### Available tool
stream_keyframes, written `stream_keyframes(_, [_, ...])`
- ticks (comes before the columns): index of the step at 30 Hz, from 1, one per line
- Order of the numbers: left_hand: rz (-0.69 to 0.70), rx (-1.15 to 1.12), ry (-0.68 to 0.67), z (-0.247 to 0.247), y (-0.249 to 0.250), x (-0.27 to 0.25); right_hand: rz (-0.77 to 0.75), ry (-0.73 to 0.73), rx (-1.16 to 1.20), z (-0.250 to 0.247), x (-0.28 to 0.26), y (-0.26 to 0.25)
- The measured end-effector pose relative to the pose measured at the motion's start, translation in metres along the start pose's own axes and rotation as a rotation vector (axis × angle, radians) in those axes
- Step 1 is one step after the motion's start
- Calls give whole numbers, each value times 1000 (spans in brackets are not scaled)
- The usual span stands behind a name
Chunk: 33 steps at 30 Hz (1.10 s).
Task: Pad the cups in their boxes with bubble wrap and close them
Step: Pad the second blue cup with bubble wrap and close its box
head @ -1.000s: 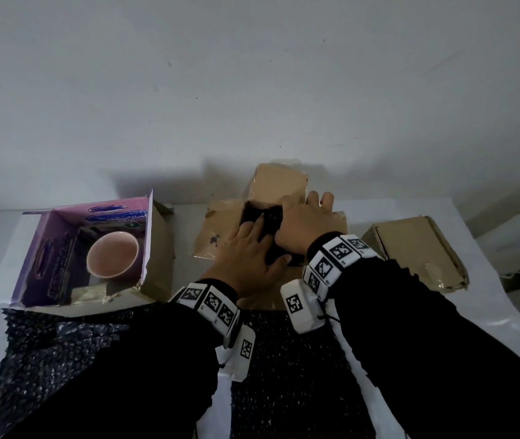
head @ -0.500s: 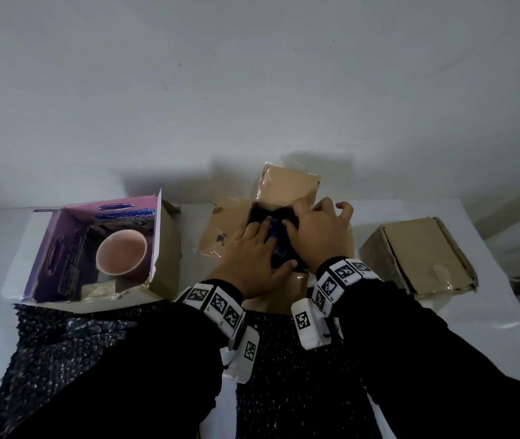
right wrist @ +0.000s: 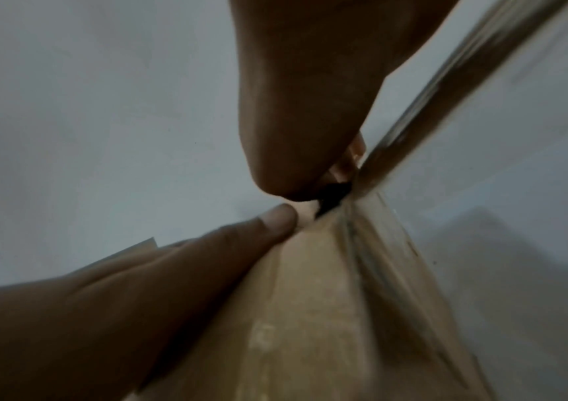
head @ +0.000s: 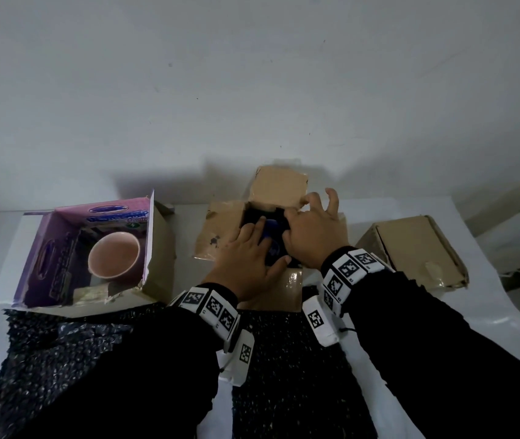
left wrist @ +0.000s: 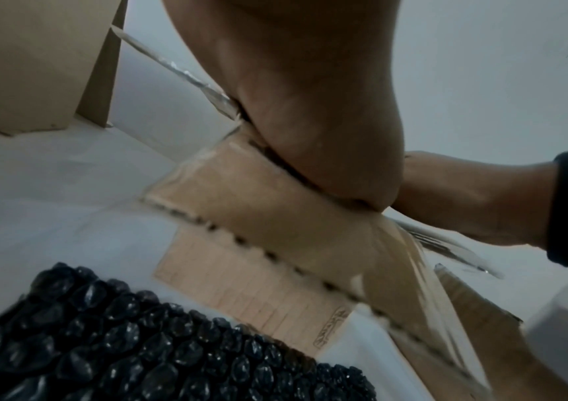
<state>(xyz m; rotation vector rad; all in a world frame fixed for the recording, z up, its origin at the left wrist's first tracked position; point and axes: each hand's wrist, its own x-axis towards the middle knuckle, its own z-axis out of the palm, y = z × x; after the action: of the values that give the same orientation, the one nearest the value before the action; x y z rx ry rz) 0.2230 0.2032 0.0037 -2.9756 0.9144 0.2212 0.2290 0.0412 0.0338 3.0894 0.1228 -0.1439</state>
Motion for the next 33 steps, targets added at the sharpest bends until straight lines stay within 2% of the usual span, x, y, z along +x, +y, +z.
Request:
stream_keyframes(4, [-14, -18, -18, 1, 0, 1, -5, -63, -16, -3, 2, -8])
stream_keyframes(9, [-63, 42, -10, -1, 5, -6, 2, -264, 35, -9, 16, -2])
stream_keyframes(11, [-90, 81, -11, -3, 5, -12, -41, -203, 98, -12, 18, 9])
stream_keyframes(13, [-80, 24, -41, -5, 0, -15, -97, -28, 85, -11, 12, 20])
stream_keyframes(15, [-42, -45, -66, -6, -7, -14, -142, 31, 30, -7, 2, 24])
stream_keyframes(22, [15, -95, -95, -6, -18, -13, -145, -81, 60, -6, -7, 26])
stream_keyframes(27, [23, -173, -188, -12, -22, -9, -113, -148, -5, -1, -5, 14])
stream_keyframes(30, [15, -137, -142, -9, -20, -11, -80, -120, -40, -1, -5, 7])
stream_keyframes(33, [8, -103, -43, -1, -18, -22, -44, -114, 90, 1, -15, 7])
